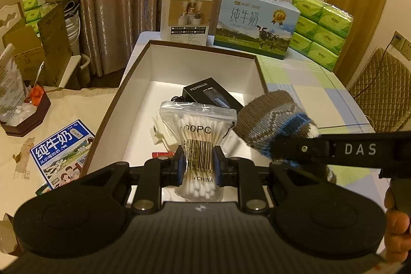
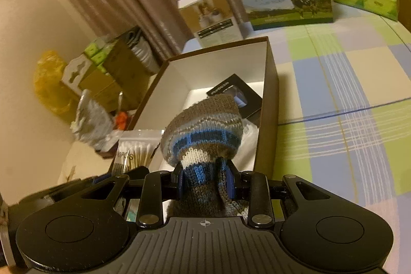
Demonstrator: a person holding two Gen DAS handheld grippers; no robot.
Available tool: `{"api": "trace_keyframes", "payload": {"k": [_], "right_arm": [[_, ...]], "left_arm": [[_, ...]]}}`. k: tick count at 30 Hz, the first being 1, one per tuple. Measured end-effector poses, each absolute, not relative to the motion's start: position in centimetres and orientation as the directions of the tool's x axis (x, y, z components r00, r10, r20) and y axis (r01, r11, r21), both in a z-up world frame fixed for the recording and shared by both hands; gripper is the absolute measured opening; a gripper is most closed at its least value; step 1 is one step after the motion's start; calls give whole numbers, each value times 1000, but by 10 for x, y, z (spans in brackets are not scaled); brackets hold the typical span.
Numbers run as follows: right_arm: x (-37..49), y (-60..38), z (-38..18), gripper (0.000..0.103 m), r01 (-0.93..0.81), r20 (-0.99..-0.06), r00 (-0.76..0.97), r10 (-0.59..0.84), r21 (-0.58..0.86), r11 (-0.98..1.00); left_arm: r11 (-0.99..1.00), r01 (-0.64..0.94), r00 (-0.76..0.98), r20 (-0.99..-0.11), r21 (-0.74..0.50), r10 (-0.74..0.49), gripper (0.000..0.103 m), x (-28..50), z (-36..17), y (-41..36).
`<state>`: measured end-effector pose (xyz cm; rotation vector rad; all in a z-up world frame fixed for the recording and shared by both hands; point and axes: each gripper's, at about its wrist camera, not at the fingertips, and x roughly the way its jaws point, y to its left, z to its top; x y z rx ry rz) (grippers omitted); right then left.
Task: Organize objects
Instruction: 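Carry the cotton swab bag and knitted sock over the open box, then lower swab bag with left tool while right tool lowers the sock, release both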
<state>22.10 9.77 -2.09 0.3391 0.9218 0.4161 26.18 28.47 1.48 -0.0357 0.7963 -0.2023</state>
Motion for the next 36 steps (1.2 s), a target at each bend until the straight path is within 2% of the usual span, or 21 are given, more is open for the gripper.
{"api": "trace_keyframes", "payload": {"k": [8, 21, 26, 28, 36], "right_arm": [[251, 110, -39, 28, -77, -721, 544, 429, 467, 881], [284, 119, -61, 29, -37, -751, 559, 350, 399, 916], [295, 124, -65, 53, -92, -731, 583, 354, 374, 923], [296, 128, -63, 69, -118, -731, 582, 356, 357, 926], [294, 129, -60, 71, -171, -733, 575, 363, 327, 930]], "left_arm": [[980, 167, 651, -734, -110, -193, 18, 298, -6, 297], [980, 175, 627, -757, -94, -184, 18, 338, -19, 301], [980, 180, 621, -762, -89, -184, 18, 349, -20, 297], [979, 184, 620, -763, -85, -183, 18, 353, -21, 295], [979, 189, 602, -778, -77, -178, 18, 363, -27, 294]]}}
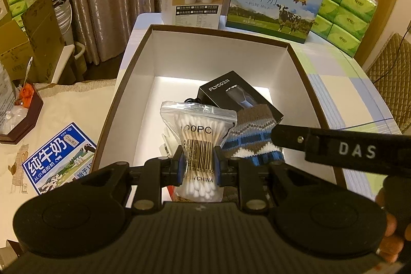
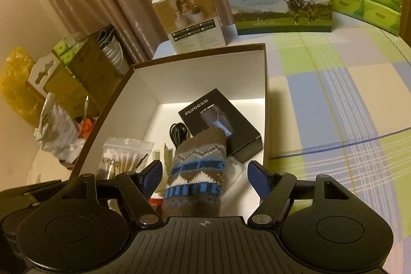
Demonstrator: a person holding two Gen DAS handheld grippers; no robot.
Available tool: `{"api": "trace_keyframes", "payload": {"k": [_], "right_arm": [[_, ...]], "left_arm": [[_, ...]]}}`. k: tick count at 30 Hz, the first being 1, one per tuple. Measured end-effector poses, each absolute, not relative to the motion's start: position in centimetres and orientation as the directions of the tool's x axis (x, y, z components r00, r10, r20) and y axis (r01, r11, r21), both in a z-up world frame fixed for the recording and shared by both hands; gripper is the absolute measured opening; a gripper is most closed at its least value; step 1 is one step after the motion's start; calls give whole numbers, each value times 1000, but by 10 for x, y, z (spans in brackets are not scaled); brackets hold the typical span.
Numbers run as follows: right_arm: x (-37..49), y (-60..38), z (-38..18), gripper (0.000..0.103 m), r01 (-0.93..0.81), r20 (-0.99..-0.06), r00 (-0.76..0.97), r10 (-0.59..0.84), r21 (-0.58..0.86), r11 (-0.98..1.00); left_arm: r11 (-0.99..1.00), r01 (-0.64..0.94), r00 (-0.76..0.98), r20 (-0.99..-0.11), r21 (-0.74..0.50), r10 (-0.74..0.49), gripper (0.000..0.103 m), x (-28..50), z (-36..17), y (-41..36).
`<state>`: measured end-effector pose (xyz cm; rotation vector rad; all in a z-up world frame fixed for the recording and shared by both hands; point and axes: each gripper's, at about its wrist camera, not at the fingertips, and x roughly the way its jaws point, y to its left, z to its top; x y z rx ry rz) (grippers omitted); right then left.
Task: Organize objects
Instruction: 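Lower swab bag with left tool while right tool lowers the sock, release both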
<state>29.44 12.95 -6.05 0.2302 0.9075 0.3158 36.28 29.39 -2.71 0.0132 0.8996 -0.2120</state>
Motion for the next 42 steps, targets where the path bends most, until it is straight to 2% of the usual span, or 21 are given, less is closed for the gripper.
{"api": "trace_keyframes", "payload": {"k": [8, 11, 13, 15, 18, 22, 24, 26, 31, 36, 42], "right_arm": [[290, 128, -57, 72, -218, -730, 568, 380, 312, 925], [288, 127, -56, 72, -231, -727, 567, 387, 310, 922], [286, 125, -55, 72, -237, -724, 566, 394, 315, 919], [284, 125, -54, 73, -247, -724, 562, 401, 316, 916], [280, 124, -53, 73, -260, -720, 561, 409, 316, 913], [274, 121, -52, 75, -275, -712, 555, 431, 332, 902], [270, 120, -50, 76, -293, -703, 555, 444, 334, 896], [264, 118, -46, 79, -315, -692, 557, 459, 335, 888], [248, 109, -36, 94, -361, -666, 559, 494, 341, 868], [230, 97, -27, 101, -379, -656, 567, 498, 329, 865], [211, 84, -21, 101, -374, -655, 577, 488, 319, 871]], "left_arm": [[979, 193, 607, -775, -70, -175, 22, 368, -29, 292], [979, 191, 612, -772, -64, -170, 34, 370, -28, 292], [982, 179, 617, -771, -54, -155, 58, 370, -27, 293], [984, 168, 619, -770, -61, -153, 65, 370, -26, 296], [983, 176, 621, -768, -60, -158, 66, 366, -24, 298], [983, 177, 627, -764, -54, -155, 77, 360, -20, 300], [983, 176, 627, -763, -57, -157, 79, 355, -18, 302], [983, 174, 630, -760, -57, -156, 80, 350, -16, 304], [986, 161, 646, -750, -46, -141, 92, 331, -6, 307], [988, 146, 661, -738, -53, -138, 99, 310, 6, 308], [985, 154, 661, -733, -78, -161, 99, 289, 16, 304]]}}
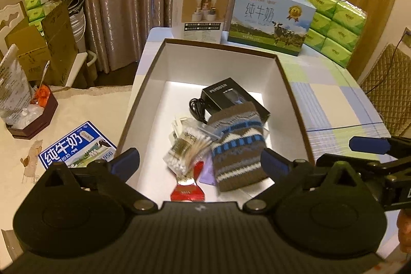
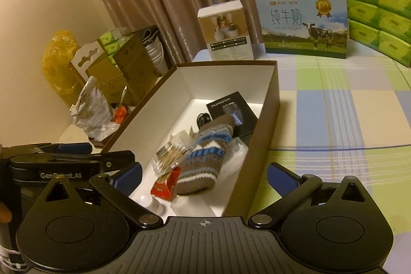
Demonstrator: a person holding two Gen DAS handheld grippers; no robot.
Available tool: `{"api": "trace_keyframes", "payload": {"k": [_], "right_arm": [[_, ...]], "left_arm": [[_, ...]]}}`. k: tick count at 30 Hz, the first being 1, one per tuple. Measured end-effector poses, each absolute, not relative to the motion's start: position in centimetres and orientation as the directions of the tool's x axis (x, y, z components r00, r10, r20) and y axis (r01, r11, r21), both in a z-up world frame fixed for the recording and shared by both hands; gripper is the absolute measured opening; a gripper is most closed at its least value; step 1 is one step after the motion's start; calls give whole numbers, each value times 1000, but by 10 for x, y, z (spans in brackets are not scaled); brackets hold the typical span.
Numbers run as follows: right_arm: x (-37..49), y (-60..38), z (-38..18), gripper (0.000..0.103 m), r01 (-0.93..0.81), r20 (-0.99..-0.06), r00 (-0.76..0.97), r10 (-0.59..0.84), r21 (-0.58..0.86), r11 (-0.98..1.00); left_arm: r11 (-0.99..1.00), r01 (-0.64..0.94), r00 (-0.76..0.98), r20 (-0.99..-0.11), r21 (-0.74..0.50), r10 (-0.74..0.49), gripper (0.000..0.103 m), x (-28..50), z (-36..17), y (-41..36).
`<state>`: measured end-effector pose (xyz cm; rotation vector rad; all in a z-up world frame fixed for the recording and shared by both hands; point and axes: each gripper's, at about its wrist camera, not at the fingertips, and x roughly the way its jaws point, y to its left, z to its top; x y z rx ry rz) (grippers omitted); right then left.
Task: Organize objects
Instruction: 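Lower swab bag with left tool while right tool lowers the sock, release both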
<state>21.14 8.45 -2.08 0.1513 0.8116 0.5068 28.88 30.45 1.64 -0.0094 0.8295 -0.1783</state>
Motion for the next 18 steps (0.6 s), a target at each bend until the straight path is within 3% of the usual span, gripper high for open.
{"api": "trace_keyframes", "payload": {"k": [18], "right_arm": [[162, 28, -24, 101, -350, -698, 554, 454, 299, 888]], "left_arm": [[995, 90, 669, -737, -43, -93, 102, 200, 18, 264]]}}
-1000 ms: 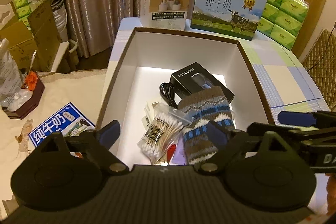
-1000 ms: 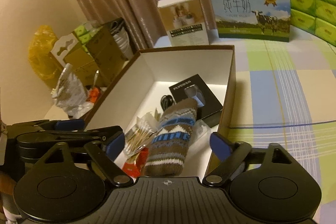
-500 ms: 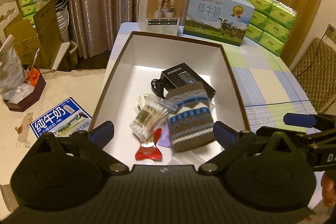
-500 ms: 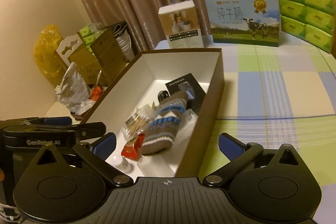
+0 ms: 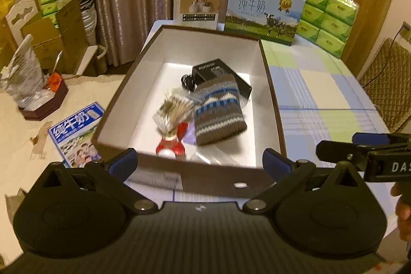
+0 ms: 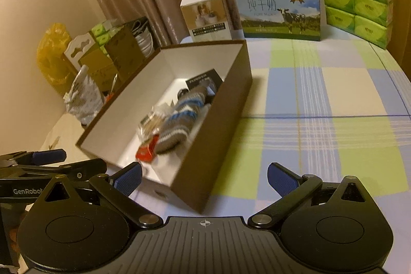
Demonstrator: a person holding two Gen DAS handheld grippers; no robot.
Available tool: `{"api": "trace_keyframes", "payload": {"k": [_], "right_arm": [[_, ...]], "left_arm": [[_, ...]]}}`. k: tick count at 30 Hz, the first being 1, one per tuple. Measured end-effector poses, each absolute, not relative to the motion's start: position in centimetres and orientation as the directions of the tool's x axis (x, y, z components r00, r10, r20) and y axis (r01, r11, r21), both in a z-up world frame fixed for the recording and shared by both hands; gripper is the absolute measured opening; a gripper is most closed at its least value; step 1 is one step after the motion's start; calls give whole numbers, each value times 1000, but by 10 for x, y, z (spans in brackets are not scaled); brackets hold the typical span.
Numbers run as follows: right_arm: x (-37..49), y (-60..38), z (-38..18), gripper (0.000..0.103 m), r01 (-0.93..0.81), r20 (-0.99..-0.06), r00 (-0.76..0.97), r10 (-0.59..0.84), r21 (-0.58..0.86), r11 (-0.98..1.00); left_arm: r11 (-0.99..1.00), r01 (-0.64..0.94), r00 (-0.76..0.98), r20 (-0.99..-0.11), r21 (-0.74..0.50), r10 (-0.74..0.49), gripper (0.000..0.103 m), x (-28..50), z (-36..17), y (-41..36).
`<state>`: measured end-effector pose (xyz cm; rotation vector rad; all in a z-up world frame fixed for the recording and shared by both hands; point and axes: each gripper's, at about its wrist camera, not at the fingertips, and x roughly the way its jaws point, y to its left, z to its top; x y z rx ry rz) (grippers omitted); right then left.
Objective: Organize objects
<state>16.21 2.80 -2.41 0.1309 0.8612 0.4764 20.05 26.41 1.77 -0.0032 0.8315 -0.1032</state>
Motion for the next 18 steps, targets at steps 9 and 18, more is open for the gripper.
{"api": "trace_keyframes", "payload": {"k": [9, 18], "right_arm": [[136, -22, -27, 101, -359, -723, 538, 433, 269, 894], [116, -96, -28, 101, -306, -747, 540, 388, 256, 917]], "left_arm": [[995, 61, 672, -734, -77, -98, 102, 169, 16, 225], [989, 106, 644, -750, -107, -150, 101, 144, 7, 166]]}}
